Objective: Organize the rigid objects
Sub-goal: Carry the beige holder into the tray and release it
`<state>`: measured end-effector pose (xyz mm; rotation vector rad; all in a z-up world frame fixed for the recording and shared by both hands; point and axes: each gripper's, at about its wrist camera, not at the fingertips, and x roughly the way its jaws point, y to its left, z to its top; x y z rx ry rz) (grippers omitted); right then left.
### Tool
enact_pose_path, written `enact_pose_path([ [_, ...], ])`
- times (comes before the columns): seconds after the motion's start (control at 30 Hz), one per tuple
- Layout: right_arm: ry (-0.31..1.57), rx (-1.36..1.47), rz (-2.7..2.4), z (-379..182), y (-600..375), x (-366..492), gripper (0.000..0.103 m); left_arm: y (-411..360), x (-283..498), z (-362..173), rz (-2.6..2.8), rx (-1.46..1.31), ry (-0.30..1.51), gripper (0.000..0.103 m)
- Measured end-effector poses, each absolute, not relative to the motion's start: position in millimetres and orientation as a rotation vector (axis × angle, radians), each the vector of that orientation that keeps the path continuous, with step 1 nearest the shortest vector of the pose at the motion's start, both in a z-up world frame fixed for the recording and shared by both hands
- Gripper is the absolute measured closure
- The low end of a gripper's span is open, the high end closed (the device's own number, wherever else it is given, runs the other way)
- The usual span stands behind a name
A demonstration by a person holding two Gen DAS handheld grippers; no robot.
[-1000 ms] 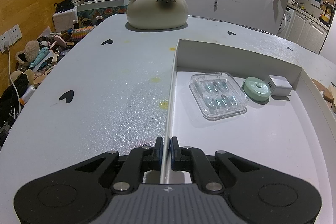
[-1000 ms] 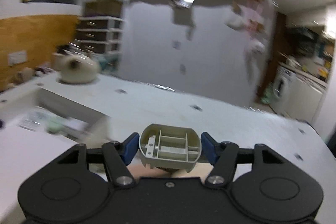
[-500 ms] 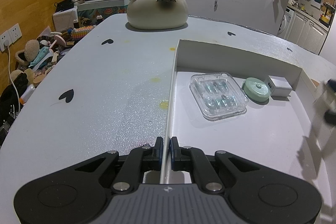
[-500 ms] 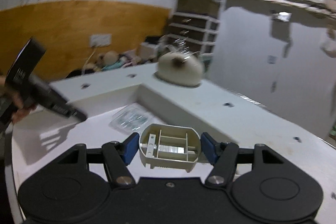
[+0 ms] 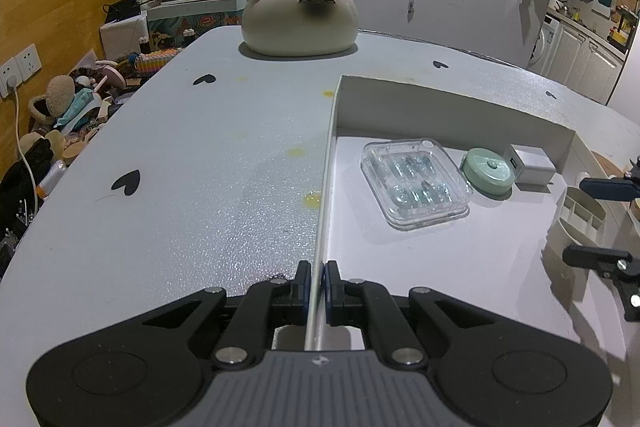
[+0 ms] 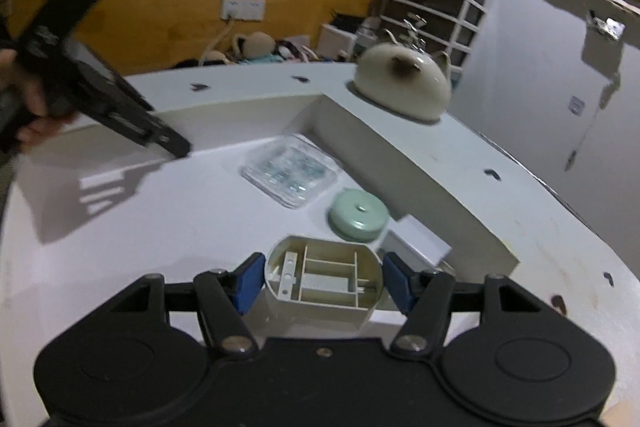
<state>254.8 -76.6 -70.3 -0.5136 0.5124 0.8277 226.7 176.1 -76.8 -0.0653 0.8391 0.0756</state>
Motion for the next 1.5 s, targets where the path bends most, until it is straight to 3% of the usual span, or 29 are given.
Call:
enact_pose_path([
  [0.27, 0.552, -0.506, 0.787, -75, -83, 265, 0.037, 176, 227, -78, 0.074, -0.07, 0.839, 0.097],
  [0.47, 0.573, -0.469, 0.778, -75, -88, 269, 0.029, 176, 227, -78, 0.074, -0.07, 0.839, 0.097],
  [0.93, 0.582, -0.427, 0.753, -71, -93, 268, 0.027, 176, 227, -78, 0.073, -0.071, 0.839, 0.097],
  [1.37, 0.474, -0.281, 0.662, -26, -143, 254, 0.026, 178, 228, -78, 0.071, -0.08, 0.84, 0.097],
  [1.5, 0.445, -0.207, 0.572, -16, -172, 258, 0.02, 178, 228, -78, 0.071, -0.082, 0.841, 0.098],
])
